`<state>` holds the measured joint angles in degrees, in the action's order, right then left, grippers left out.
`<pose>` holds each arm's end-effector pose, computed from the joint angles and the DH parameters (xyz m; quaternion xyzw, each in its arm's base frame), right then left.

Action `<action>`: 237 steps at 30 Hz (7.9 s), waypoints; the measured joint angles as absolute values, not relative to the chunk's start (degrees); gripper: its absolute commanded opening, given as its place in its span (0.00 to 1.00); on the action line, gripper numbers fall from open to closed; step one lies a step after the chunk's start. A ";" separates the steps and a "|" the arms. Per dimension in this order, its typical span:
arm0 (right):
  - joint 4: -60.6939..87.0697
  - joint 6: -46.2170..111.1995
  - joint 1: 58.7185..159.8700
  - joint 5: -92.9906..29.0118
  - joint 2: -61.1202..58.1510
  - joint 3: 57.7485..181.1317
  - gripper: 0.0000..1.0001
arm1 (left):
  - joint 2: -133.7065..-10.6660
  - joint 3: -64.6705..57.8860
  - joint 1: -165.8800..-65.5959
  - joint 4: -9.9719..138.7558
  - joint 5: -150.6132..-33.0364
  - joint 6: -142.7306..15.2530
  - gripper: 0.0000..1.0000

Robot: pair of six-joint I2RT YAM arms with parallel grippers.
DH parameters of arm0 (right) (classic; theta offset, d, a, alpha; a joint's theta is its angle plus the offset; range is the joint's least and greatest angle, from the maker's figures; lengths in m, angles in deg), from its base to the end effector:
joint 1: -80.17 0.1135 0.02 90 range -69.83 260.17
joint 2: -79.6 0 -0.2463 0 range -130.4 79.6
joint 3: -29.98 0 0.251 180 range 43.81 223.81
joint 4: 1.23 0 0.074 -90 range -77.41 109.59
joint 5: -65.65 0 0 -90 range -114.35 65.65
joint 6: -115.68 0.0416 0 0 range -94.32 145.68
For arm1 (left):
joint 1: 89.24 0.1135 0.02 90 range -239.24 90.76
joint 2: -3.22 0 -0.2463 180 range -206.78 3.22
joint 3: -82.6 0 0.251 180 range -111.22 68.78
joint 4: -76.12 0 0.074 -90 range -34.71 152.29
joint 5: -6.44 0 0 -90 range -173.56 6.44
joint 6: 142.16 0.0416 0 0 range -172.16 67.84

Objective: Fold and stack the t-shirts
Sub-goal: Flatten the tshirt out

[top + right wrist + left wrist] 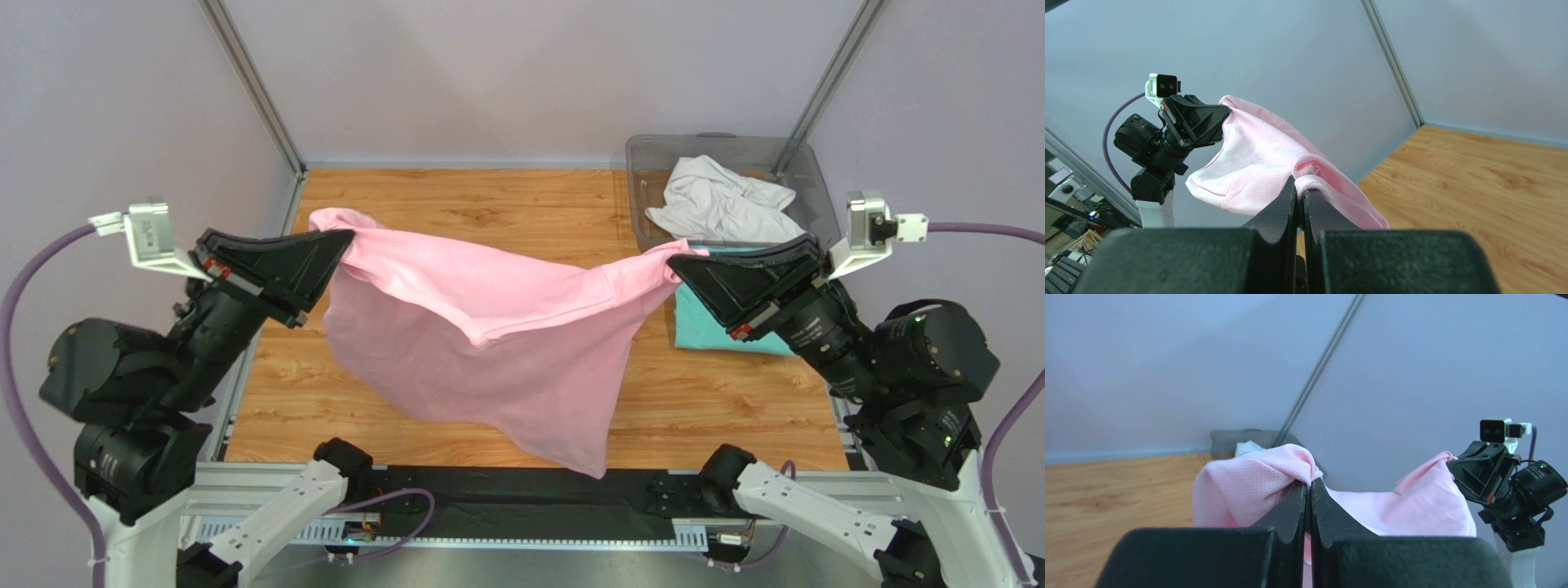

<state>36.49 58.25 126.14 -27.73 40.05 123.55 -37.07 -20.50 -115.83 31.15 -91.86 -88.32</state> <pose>0.0597 0.0653 0.5059 -0.0934 0.5926 0.5200 0.6080 0.0478 -0.0306 0.5313 0.0093 0.5902 -0.4561 0.6660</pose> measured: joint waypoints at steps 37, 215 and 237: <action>32.17 53.64 105.10 -39.18 9.80 134.63 0.00 | -71.50 -37.72 -105.27 30.06 -78.70 -81.00 0.01; 24.06 52.86 119.72 -29.91 -18.68 98.96 1.00 | -102.01 0.11 -81.86 34.93 -79.27 -86.57 0.66; 20.82 54.63 118.54 -29.30 -19.36 98.42 1.00 | -106.10 -13.96 -78.32 19.22 -66.57 -86.20 0.15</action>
